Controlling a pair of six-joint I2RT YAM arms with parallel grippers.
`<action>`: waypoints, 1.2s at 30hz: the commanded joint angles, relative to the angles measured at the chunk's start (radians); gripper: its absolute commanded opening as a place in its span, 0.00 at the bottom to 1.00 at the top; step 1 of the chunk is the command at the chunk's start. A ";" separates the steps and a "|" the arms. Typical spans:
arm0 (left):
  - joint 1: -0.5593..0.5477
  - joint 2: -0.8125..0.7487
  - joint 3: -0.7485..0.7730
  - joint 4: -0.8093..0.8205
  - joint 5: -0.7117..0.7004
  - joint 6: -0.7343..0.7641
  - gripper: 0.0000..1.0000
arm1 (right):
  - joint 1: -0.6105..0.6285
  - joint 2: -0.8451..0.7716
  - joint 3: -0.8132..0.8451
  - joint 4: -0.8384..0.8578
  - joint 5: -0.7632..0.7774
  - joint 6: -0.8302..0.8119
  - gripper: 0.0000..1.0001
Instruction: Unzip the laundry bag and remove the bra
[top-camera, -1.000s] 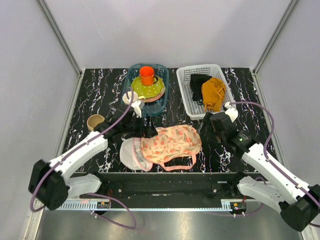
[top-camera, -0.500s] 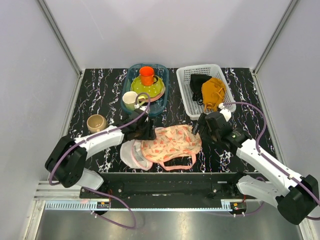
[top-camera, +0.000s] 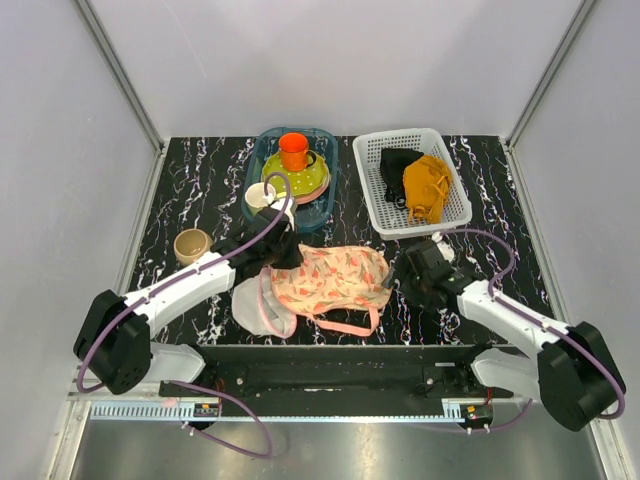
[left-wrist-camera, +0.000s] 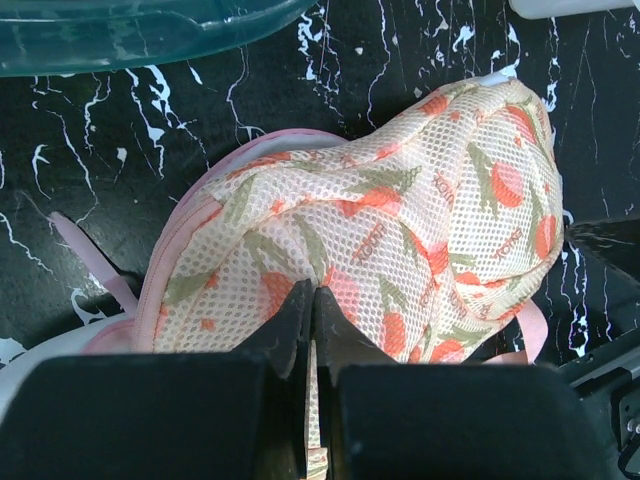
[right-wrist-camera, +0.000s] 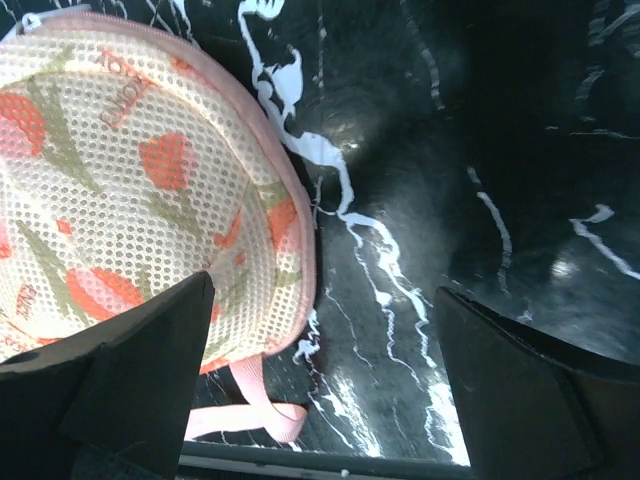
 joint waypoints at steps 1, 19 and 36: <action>0.001 -0.008 0.033 0.019 0.048 0.016 0.00 | 0.000 0.040 -0.073 0.284 -0.210 0.066 1.00; -0.016 0.003 0.042 0.039 0.122 0.015 0.00 | -0.002 0.007 -0.165 0.392 -0.183 0.097 0.39; -0.034 -0.013 0.102 -0.027 0.068 0.058 0.00 | 0.000 -0.262 -0.015 0.082 -0.020 -0.073 0.82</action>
